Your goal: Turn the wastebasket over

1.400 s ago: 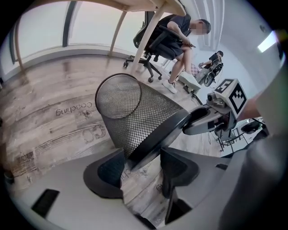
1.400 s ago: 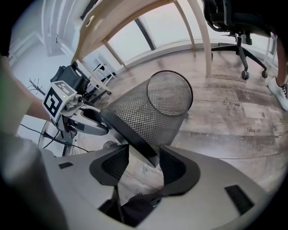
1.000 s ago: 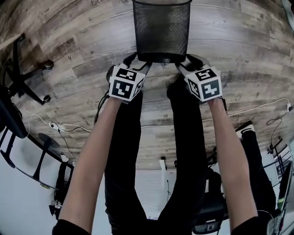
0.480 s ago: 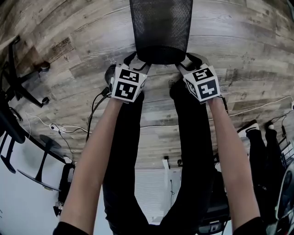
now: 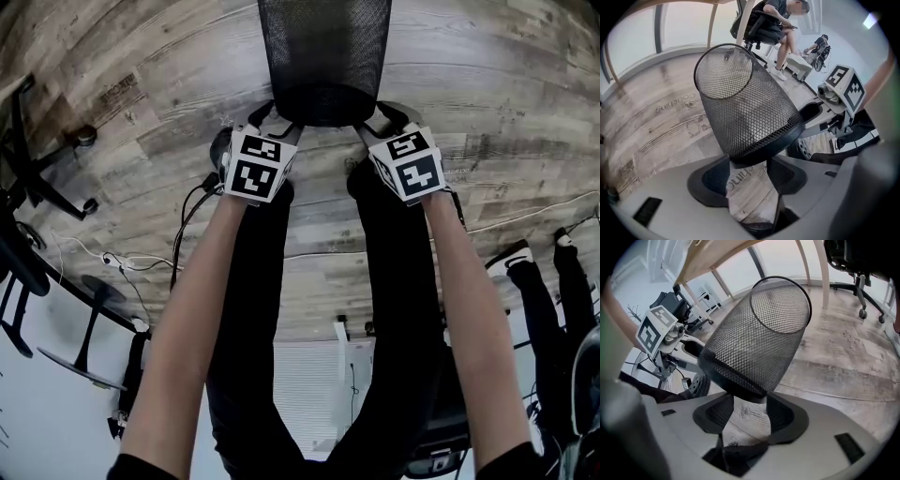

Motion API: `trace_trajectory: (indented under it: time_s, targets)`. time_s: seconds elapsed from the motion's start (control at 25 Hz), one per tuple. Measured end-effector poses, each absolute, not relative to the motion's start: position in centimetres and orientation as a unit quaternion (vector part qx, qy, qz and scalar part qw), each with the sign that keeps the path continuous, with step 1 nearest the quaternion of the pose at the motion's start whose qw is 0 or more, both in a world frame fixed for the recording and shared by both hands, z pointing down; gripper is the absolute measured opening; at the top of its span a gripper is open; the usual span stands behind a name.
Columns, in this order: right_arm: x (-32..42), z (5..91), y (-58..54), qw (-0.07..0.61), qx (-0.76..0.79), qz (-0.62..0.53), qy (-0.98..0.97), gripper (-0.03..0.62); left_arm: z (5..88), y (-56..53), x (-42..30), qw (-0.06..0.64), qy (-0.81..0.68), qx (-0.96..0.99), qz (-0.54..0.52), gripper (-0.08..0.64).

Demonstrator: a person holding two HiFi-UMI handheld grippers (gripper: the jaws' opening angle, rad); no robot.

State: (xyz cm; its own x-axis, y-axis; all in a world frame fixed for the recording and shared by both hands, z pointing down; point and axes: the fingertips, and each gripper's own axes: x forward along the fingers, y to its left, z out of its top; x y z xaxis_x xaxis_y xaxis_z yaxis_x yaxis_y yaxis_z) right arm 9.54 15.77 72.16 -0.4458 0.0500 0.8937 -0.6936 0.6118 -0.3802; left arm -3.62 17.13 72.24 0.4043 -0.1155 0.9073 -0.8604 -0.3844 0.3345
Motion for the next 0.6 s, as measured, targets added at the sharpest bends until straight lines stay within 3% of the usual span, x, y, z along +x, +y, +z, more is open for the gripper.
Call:
trace_trajectory:
  time_s: [0.6]
  targets:
    - [8.9, 73.0, 16.6, 0.491, 0.2, 0.38, -0.758, 0.229, 73.4, 17.9, -4.0, 0.441, -0.339, 0.711, 0.431, 0.258]
